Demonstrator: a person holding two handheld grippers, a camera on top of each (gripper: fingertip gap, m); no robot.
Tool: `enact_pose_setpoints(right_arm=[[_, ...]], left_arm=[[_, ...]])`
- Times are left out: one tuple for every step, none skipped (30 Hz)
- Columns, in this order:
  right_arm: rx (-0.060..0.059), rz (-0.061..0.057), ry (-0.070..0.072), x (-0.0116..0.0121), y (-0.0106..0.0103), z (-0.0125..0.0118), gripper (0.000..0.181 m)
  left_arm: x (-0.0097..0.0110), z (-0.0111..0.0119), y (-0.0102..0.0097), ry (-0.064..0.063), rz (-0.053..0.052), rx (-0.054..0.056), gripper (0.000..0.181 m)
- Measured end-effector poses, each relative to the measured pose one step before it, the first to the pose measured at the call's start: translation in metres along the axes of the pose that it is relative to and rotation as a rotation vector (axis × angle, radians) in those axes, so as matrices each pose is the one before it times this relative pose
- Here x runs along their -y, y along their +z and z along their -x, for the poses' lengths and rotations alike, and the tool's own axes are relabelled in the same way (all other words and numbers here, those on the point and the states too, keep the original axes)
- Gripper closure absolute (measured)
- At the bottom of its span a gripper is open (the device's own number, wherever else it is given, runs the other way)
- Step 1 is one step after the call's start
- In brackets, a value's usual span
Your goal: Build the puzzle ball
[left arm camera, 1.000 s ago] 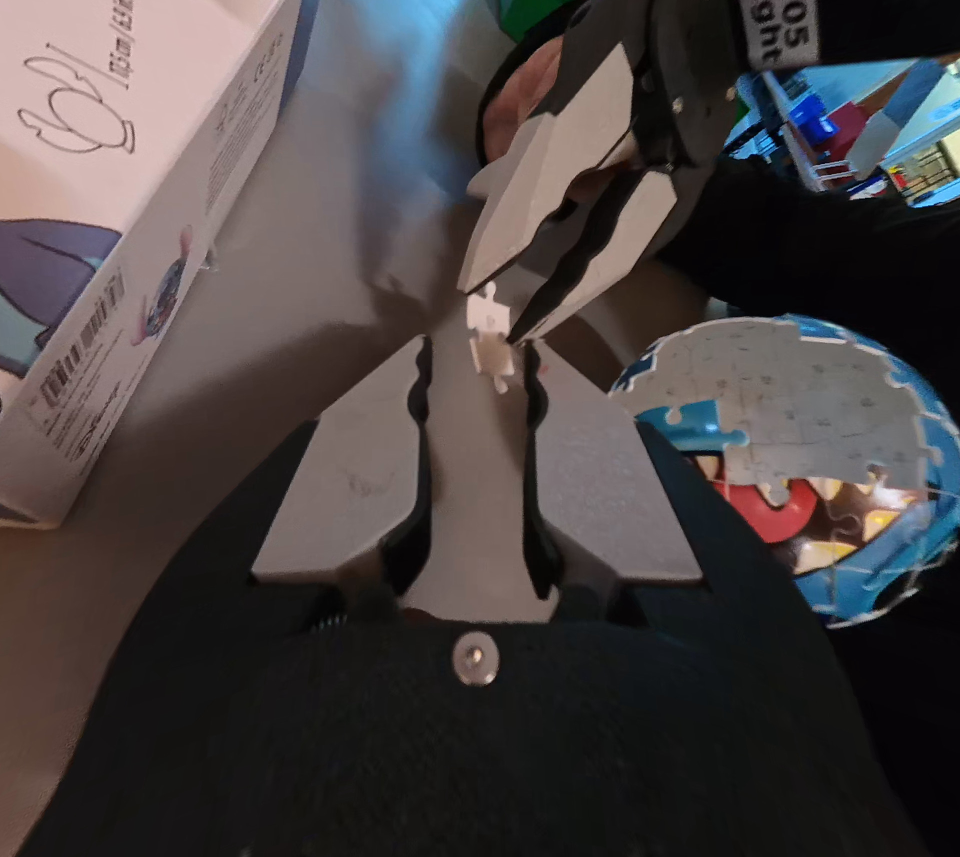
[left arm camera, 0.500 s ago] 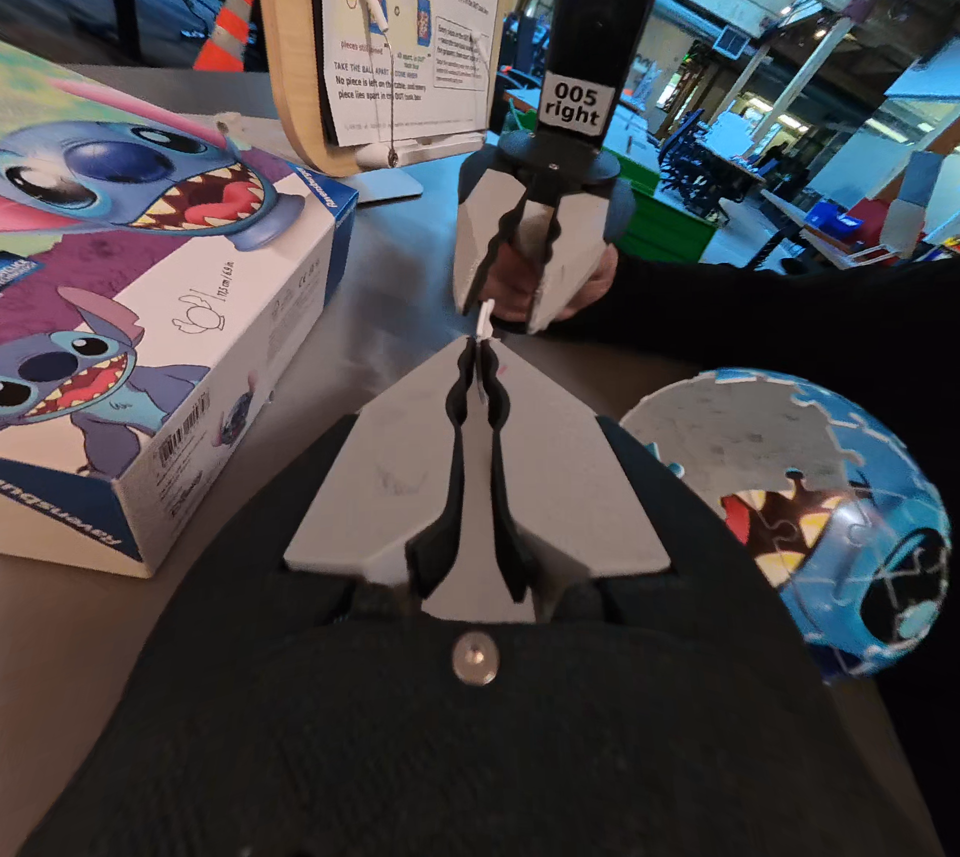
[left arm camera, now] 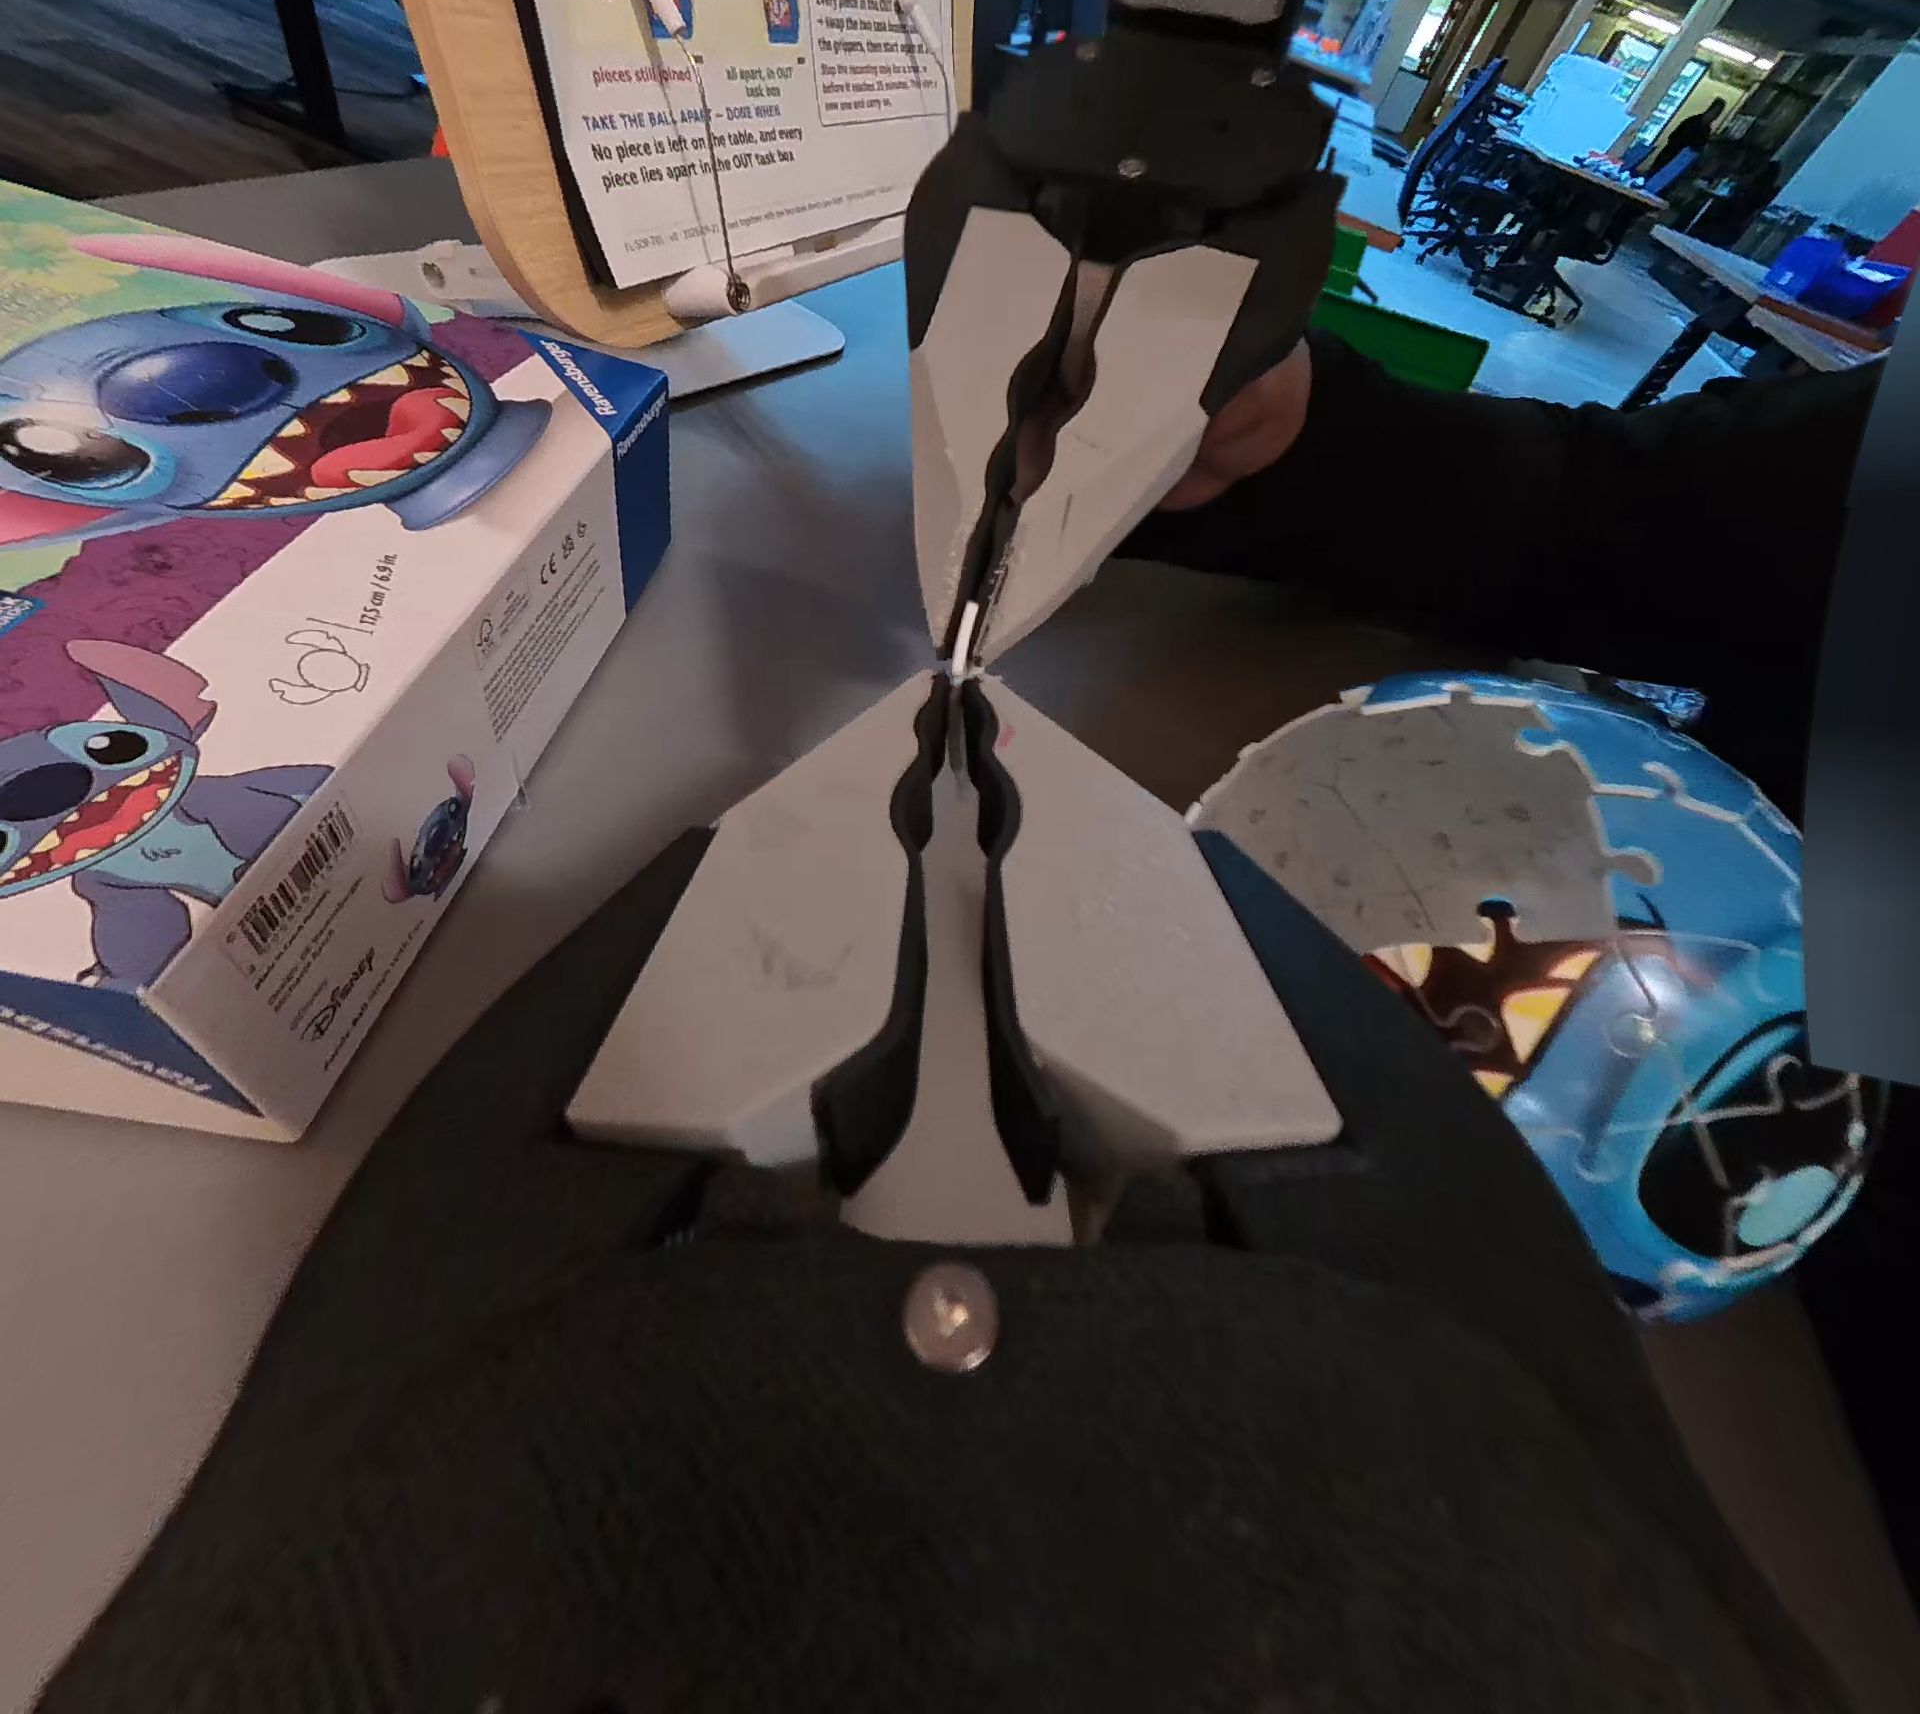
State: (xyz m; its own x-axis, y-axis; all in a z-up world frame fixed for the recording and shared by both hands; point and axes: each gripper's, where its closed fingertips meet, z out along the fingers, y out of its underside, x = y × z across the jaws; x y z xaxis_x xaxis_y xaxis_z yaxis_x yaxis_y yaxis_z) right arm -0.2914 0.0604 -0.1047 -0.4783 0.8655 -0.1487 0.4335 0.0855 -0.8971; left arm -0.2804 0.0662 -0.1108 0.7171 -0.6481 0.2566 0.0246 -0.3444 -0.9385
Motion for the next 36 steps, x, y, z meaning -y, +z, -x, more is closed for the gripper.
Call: enact_pose_setpoints(right_arm=[[-0.0093,0.0131,-0.0156,0.00118,0.00124,0.00045,0.181],[-0.0073,0.0117,-0.0158,0.00131,0.00127,0.00013,0.181],[-0.0038,0.0116,-0.0125,0.00059,0.00119,-0.00019,0.181],[0.0004,0.0095,-0.0045,0.00010,0.00121,-0.00036,0.181],[0.0063,0.0040,0.0027,0.00002,0.00121,-0.00020,0.181],[0.0094,-0.0045,0.0077,0.00031,0.00098,-0.00007,0.181],[0.0114,-0.0089,0.0146,0.00028,0.00086,-0.00015,0.181],[0.0145,-0.0062,0.0208,-0.00048,0.00096,0.00023,0.181],[0.0158,-0.0034,0.0223,-0.00103,0.00072,0.00050,0.181],[0.0147,-0.0032,0.0181,-0.00089,0.00077,0.00087,0.181],[0.0111,-0.0015,0.0115,-0.00079,0.00059,0.00093,0.181],[0.0057,0.0038,0.0064,-0.00091,0.00033,0.00075,0.181],[-0.0001,0.0063,0.0030,-0.00071,-0.00001,0.00038,0.181],[-0.0032,0.0019,-0.0014,0.00037,-0.00024,0.00032,0.181],[-0.0017,-0.0002,-0.0051,0.00101,-0.00048,0.00086,0.181],[0.0018,0.0009,-0.0063,0.00103,-0.00073,0.00159,0.181],[0.0022,0.0014,-0.0056,0.00106,-0.00072,0.00141,0.181],[0.0011,0.0008,-0.0037,0.00097,-0.00104,0.00092,0.181],[0.0015,0.0011,-0.0009,0.00074,-0.00105,0.00059,0.181],[-0.0020,0.0008,0.0014,0.00068,-0.00136,-0.00048,0.181],[-0.0112,-0.0025,0.0030,0.00082,-0.00204,-0.00222,0.181],[-0.0149,-0.0118,0.0037,0.00219,-0.00301,-0.00301,0.180],[-0.0020,-0.0200,0.0045,0.00327,-0.00362,-0.00126,0.176],[0.0072,-0.0165,0.0110,0.00302,-0.00361,-0.00050,0.174],[0.0041,-0.0060,0.0195,0.00162,-0.00276,-0.00141,0.173],[0.0071,0.0029,0.0218,-0.00004,-0.00155,-0.00089,0.170],[0.0149,0.0060,0.0157,-0.00081,-0.00026,0.00117,0.165],[0.0091,0.0059,0.0054,-0.00111,0.00069,0.00162,0.165],[-0.0021,0.0105,-0.0043,-0.00200,0.00151,0.00100,0.166],[-0.0099,0.0119,-0.0100,-0.00196,0.00188,0.00065,0.166],[-0.0126,0.0054,-0.0107,-0.00081,0.00191,0.00087,0.167],[-0.0045,0.0044,-0.0074,-0.00059,0.00184,0.00234,0.169],[-0.0033,0.0115,-0.0035,-0.00152,0.00172,0.00218,0.171],[-0.0157,0.0150,-0.0051,-0.00185,0.00106,0.00011,0.172],[-0.0245,0.0094,-0.0119,-0.00103,0.00010,-0.00102,0.176],[-0.0203,0.0025,-0.0144,0.00013,-0.00064,-0.00051,0.181]], left_arm=[[-0.00018,0.00013,-0.00099,-0.0074,0.0027,-0.0027,0.181],[-0.00012,0.00026,-0.00080,-0.0045,0.0007,-0.0027,0.181],[-0.00059,0.00042,-0.00034,-0.0028,0.0043,-0.0013,0.181],[-0.00103,0.00081,-0.00018,-0.0009,0.0066,0.0002,0.181],[-0.00111,0.00032,-0.00010,-0.0027,0.0068,-0.0031,0.181],[-0.00067,0.00015,-0.00005,-0.0037,0.0012,-0.0055,0.181],[-0.00080,0.00021,0.00006,-0.0057,0.0005,-0.0056,0.181],[-0.00140,-0.00007,0.00033,-0.0087,0.0049,-0.0074,0.181],[-0.00180,-0.00049,0.00076,-0.0097,0.0078,-0.0086,0.181],[-0.00130,-0.00066,0.00091,-0.0069,0.0058,-0.0062,0.181],[-0.00117,-0.00091,0.00117,-0.0021,0.0049,-0.0047,0.181],[-0.00124,-0.00075,0.00110,0.0020,0.0071,-0.0009,0.181],[-0.00052,0.00012,0.00039,0.0088,0.0043,0.0058,0.181],[0.00067,-0.00021,-0.00031,0.0098,0.0001,0.0054,0.181],[0.00115,-0.00102,-0.00044,0.0059,-0.0007,0.0018,0.181],[0.00102,-0.00165,-0.00047,0.0034,0.0000,-0.0026,0.181],[0.00109,-0.00144,-0.00049,0.0044,-0.0027,-0.0011,0.181],[0.00135,-0.00112,-0.00046,0.0038,-0.0049,-0.0008,0.181],[0.00106,-0.00064,-0.00039,0.0008,-0.0040,-0.0010,0.181],[0.00073,0.00028,-0.00045,-0.0009,-0.0031,0.0013,0.181],[-0.00013,0.00239,-0.00034,-0.0026,0.0014,0.0129,0.181],[-0.00162,0.00344,0.00002,0.0012,0.0092,0.0189,0.181],[-0.00181,0.00244,0.00006,0.0078,0.0099,0.0140,0.181],[-0.00123,0.00091,0.00026,0.0104,0.0065,0.0072,0.181],[-0.00029,0.00065,0.00025,0.0088,0.0026,0.0081,0.181],[0.00040,-0.00012,-0.00015,0.0042,-0.0004,0.0040,0.181],[0.00123,-0.00050,-0.00046,0.0007,-0.0050,0.0012,0.181],[0.00179,-0.00044,-0.00096,-0.0011,-0.0084,-0.0004,0.181],[0.00203,-0.00069,-0.00108,-0.0049,-0.0096,-0.0038,0.181],[0.00203,-0.00120,-0.00099,-0.0092,-0.0106,-0.0092,0.181],[0.00192,-0.00164,-0.00080,-0.0115,-0.0114,-0.0120,0.181],[0.00170,-0.00122,-0.00040,-0.0108,-0.0104,-0.0085,0.181],[0.00115,-0.00134,-0.00003,-0.0059,-0.0073,-0.0078,0.181],[0.00049,-0.00152,0.00013,-0.0010,-0.0033,-0.0066,0.181],[0.00027,-0.00173,0.00030,0.0030,-0.0011,-0.0053,0.181],[0.00041,-0.00118,0.00030,0.0047,-0.0007,0.0009,0.181]])
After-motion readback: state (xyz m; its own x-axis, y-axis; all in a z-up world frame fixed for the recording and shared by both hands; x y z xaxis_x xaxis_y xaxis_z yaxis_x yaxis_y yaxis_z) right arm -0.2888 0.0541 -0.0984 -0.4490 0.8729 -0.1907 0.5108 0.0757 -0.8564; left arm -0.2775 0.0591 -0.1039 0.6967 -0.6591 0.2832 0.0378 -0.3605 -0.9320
